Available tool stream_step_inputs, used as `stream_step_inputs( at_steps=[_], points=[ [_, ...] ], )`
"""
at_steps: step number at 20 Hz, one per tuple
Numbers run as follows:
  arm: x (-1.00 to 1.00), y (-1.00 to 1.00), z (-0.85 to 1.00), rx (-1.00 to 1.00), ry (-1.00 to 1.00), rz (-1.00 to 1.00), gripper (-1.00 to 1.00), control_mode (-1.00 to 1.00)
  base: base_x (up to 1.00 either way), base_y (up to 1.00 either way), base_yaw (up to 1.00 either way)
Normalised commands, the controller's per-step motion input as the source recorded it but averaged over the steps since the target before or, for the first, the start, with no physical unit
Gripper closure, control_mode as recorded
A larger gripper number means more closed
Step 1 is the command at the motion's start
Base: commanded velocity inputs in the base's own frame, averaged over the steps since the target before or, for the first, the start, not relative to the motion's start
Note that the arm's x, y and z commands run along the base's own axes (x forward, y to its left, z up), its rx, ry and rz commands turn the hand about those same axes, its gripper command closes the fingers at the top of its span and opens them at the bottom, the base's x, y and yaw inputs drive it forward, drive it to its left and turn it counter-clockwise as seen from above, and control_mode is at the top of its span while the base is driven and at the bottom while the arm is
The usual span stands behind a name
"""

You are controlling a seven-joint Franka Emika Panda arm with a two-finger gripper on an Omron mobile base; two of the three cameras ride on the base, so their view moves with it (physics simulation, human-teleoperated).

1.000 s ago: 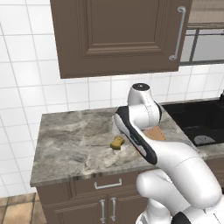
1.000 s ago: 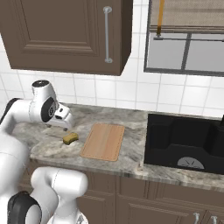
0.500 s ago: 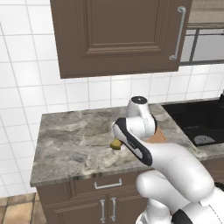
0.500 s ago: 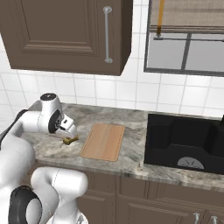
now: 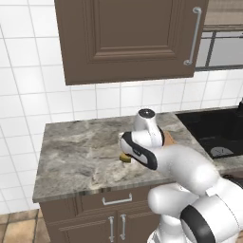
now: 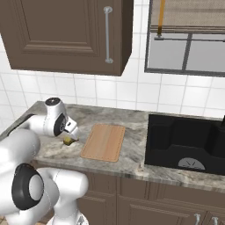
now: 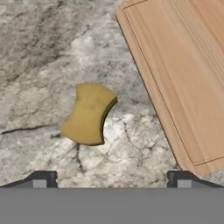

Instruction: Pick up the sponge from the counter and clean the cutting board by briefly scrubbing or pressing down on the cutting board. Once finished, release the sponge.

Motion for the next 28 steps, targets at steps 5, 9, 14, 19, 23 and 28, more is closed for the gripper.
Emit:
stream_step_inputs(
  at_steps=[5, 9, 14, 19, 23, 28],
  points=[
    [0.44, 0.09, -0.05, 0.00, 0.00, -0.03, -1.00, -1.00, 0.00, 0.00, 0.00],
    [0.24, 0.31, -0.05, 0.00, 0.07, -0.01, -1.00, -1.00, 0.00, 0.00, 0.00],
    [0.06, 0.22, -0.24, 0.00, 0.07, -0.02, -1.00, -1.00, 0.00, 0.00, 0.00],
    [0.14, 0.00, -0.28, 0.00, 0.09, 0.00, -1.00, -1.00, 0.00, 0.00, 0.00],
    [0.01, 0.00, -0.19, -0.01, 0.05, 0.00, -1.00, -1.00, 0.00, 0.00, 0.00],
    [0.02, 0.00, -0.10, -0.01, 0.00, 0.00, -1.00, -1.00, 0.00, 0.00, 0.00]
  ],
)
